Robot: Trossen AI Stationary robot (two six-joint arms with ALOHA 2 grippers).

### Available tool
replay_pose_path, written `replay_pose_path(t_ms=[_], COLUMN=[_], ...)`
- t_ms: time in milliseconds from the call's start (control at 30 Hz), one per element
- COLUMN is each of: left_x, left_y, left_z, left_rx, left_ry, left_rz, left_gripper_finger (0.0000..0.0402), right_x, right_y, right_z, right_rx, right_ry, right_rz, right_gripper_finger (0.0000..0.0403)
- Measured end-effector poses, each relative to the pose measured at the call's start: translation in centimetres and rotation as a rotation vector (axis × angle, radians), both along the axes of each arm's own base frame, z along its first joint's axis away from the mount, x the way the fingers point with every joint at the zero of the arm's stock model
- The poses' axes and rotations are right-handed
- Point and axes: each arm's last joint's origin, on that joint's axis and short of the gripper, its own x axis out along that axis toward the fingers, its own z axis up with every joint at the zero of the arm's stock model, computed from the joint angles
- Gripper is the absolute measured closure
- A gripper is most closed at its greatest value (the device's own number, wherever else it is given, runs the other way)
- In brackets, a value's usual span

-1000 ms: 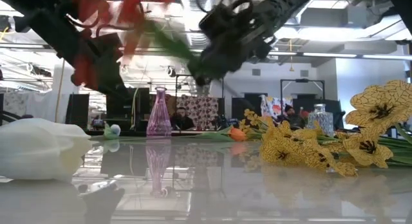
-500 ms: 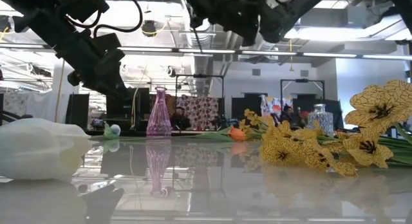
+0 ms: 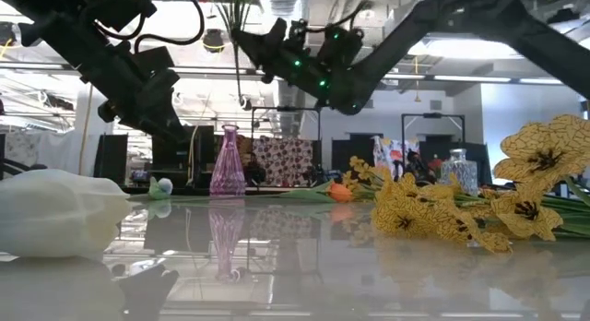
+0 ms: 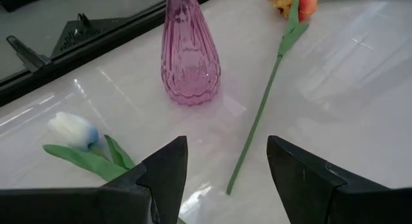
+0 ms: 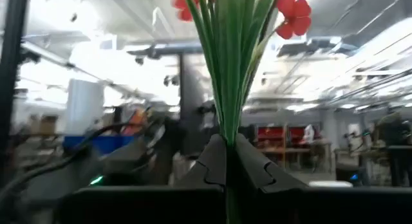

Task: Sort flowers into vase by color
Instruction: Put the left red flowers into the pink vase

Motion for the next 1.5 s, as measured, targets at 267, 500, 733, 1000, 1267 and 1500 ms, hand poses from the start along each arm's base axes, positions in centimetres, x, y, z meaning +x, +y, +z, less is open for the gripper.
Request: replay_pose_path(t_ms=[267, 500, 733, 1000, 1267, 1500], left_x=[0.0, 0.0, 0.0, 0.0, 0.0, 0.0], left_y=[0.0, 0.0, 0.0, 0.0, 0.0, 0.0], left_z=[0.0, 0.0, 0.0, 0.0, 0.0, 0.0], left_rx=[0.011, 0.006, 0.011, 0.005, 0.001, -0.019], left_ry=[0.012, 0.013, 0.013, 0.006, 0.001, -0.015], left_rz=[-0.01, -0.006, -0.001, 0.005, 0.009, 0.018], left_gripper_finger=[0.0198, 0.0198, 0.0198, 0.0198, 0.0198, 0.0198], right_x=[1.9, 2.5, 2.2, 2.3, 2.1, 0.9], right_y=[-2.2, -3.0, -4.0, -4.0, -4.2, -6.3], right_z=[-2.1, -4.1, -4.2, -4.5, -4.7, -4.1], right_rx=[0.086, 0.113, 0.121, 0.093, 0.024, 0.033], right_ry=[-0.036, -0.016, 0.01, 0.052, 0.103, 0.152], right_rz=[-0.043, -0.058, -0.079, -0.048, 0.058, 0.113], right_gripper_finger=[0.0373, 0.0373, 0.0373, 0.036, 0.0339, 0.03])
